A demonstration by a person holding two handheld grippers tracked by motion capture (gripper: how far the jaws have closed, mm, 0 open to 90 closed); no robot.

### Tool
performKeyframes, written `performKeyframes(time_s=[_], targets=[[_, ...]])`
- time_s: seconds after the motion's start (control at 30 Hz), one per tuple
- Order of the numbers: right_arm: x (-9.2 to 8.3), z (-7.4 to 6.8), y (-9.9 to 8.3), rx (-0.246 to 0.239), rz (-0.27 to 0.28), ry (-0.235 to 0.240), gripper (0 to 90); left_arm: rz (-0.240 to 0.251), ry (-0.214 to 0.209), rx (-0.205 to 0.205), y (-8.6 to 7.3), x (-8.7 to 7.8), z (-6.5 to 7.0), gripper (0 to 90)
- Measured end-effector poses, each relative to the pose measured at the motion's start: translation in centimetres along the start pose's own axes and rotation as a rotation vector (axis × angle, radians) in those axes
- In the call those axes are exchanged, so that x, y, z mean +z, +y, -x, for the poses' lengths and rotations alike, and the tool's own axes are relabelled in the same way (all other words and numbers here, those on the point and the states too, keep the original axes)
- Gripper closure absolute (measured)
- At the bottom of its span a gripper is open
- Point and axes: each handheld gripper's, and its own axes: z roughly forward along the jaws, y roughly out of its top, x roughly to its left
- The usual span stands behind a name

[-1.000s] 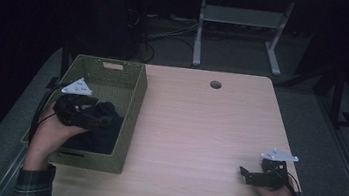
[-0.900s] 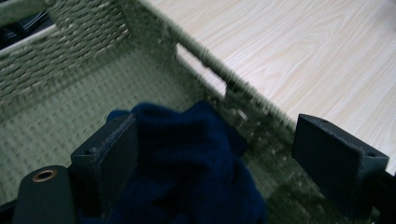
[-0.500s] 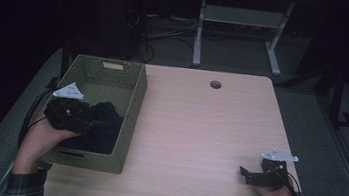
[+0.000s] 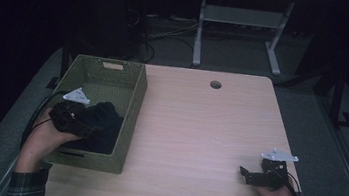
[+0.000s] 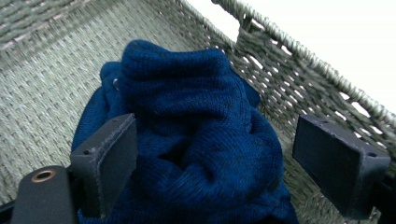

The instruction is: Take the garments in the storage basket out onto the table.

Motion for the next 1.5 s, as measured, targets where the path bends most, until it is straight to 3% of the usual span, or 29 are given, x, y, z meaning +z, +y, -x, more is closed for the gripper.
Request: performKeyframes(time_s=[0.53, 0.73, 0.9, 1.0, 1.17, 1.23, 1.5], targets=[[0.0, 0.0, 0.0, 0.001, 0.000, 0.000, 2.7, -0.101, -0.006, 0.001, -0.5, 2.6, -0.7, 16.0], [0.0, 0.0, 0.0, 0.001, 0.000, 0.000, 2.7, -0.115, -0.032, -0.008, -0.7, 2.9, -1.0, 26.7], [0.0, 0.0, 0.0, 0.000, 0.000, 0.000, 2.7, -0.126, -0.095, -0.010, -0.8, 3.2, -1.3, 52.1], [0.0, 0.0, 0.0, 0.000, 0.000, 0.000, 2.7, -0.153, -0.121, -0.008, -0.7, 3.4, -1.3, 62.0], [0.0, 0.0, 0.0, 0.002, 0.000, 0.000, 2.7, -0.162, -0.147, -0.043, -0.5, 3.5, -1.7, 68.1], [0.0, 0.0, 0.0, 0.002, 0.000, 0.000, 2.7, -0.170, -0.153, -0.040, -0.3, 3.4, -1.8, 68.6], [0.0, 0.0, 0.0, 0.000, 0.000, 0.000, 2.7, -0.139, -0.147, -0.079, 0.2, 2.0, -2.5, 68.8]])
